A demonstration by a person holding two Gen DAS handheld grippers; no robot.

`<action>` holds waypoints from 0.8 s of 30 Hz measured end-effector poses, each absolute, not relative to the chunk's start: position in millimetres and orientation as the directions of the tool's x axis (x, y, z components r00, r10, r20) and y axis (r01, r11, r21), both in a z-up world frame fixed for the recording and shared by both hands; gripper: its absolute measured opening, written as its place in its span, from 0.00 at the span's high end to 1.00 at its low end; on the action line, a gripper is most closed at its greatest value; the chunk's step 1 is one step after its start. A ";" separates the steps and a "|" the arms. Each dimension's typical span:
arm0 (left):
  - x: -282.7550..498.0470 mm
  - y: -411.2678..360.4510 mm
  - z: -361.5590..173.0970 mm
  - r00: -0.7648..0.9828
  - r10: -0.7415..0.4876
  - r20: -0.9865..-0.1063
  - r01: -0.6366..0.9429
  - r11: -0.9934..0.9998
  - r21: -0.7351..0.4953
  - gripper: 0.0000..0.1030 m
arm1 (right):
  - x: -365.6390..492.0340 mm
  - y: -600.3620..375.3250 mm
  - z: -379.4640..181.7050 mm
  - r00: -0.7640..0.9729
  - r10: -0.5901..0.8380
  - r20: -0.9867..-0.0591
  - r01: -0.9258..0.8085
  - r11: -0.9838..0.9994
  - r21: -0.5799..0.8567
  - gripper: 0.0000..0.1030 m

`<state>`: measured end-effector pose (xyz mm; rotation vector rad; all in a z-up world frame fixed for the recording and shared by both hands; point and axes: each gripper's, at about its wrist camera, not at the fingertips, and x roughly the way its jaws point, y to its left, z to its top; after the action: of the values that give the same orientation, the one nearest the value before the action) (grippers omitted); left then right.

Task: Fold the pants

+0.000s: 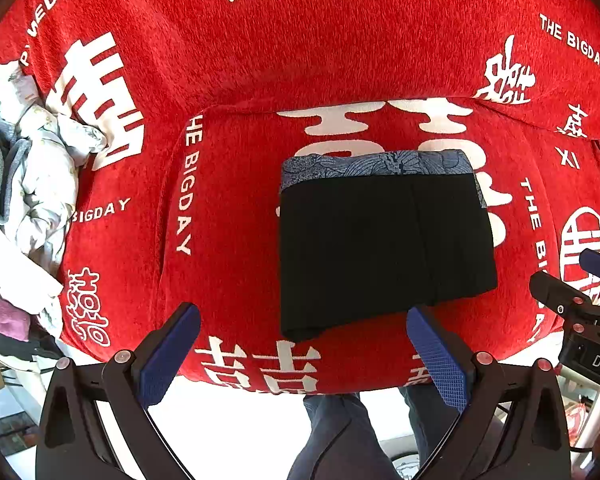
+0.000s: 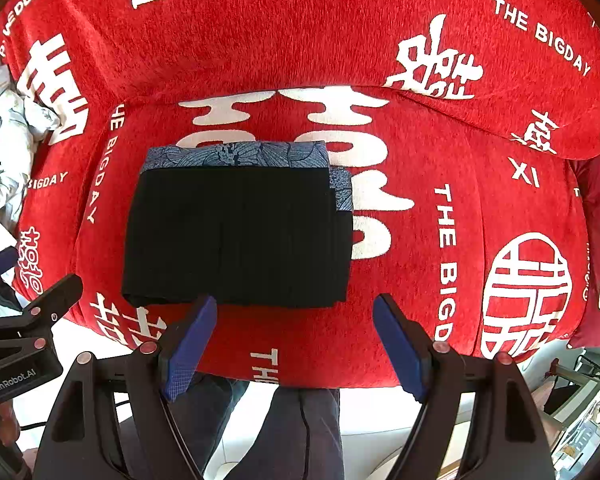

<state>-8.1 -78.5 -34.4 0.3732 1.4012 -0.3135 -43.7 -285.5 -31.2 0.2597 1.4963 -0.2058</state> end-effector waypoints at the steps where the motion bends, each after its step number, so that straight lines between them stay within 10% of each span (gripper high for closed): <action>1: -8.1 -78.4 -34.5 0.144 0.006 -0.990 0.428 0.901 0.067 0.00 | -42.8 -285.5 -31.2 0.066 0.025 -0.998 0.294 0.955 0.043 0.19; 24: -12.7 -80.1 -35.5 0.139 0.011 -0.990 0.437 0.897 0.071 0.00 | -48.7 -285.4 -33.5 0.063 0.026 -0.998 0.292 0.955 0.044 0.19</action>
<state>-12.7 -80.1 -35.5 0.3845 1.4069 -0.3194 -48.7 -285.4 -33.5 0.2592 1.4993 -0.2041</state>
